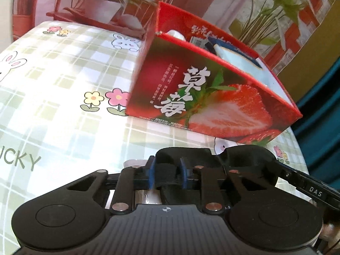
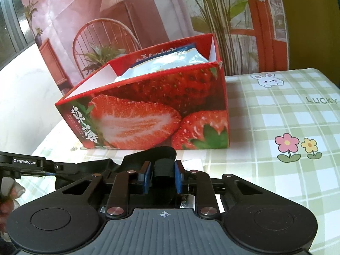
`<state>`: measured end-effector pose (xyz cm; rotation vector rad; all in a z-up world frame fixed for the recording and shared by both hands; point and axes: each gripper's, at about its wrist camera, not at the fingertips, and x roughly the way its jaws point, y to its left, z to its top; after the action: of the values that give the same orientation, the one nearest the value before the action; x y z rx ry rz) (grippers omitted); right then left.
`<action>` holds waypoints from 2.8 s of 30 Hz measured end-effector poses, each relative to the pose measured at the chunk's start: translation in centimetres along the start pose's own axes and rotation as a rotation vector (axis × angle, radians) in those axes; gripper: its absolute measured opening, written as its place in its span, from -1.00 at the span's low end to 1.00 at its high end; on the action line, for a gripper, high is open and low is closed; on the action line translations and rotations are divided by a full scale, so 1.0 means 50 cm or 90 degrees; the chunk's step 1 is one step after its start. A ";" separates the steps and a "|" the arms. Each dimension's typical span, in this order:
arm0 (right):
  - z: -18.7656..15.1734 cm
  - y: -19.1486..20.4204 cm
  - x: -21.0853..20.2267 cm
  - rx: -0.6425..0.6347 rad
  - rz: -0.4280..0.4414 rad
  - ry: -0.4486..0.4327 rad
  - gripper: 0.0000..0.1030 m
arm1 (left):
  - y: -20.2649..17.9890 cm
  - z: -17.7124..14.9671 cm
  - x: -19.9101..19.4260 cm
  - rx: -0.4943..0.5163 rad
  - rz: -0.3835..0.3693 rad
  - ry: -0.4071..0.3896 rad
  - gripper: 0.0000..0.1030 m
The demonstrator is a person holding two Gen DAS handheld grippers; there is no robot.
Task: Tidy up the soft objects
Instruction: 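Move both grippers to the black eye mask and close on its strap, then lift the black eye mask with both grippers and lower it into the box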
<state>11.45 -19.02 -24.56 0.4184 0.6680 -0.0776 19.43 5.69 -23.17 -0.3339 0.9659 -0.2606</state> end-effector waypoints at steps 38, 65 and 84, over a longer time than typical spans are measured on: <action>0.061 0.064 -0.088 -0.078 0.056 -0.110 -0.83 | -0.075 0.025 -0.133 0.114 -0.014 -0.158 -0.80; 0.297 0.097 -0.050 -0.190 -0.021 -0.213 -0.83 | -0.205 0.266 -0.070 0.212 -0.006 -0.216 -0.80; 0.258 0.072 0.106 -0.180 -0.042 -0.039 -0.83 | -0.168 0.275 0.093 0.243 0.043 -0.068 -0.79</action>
<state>23.90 -20.55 -17.44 0.1218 0.6219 -0.0579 32.87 -1.48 -16.19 0.0332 0.7999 -0.3549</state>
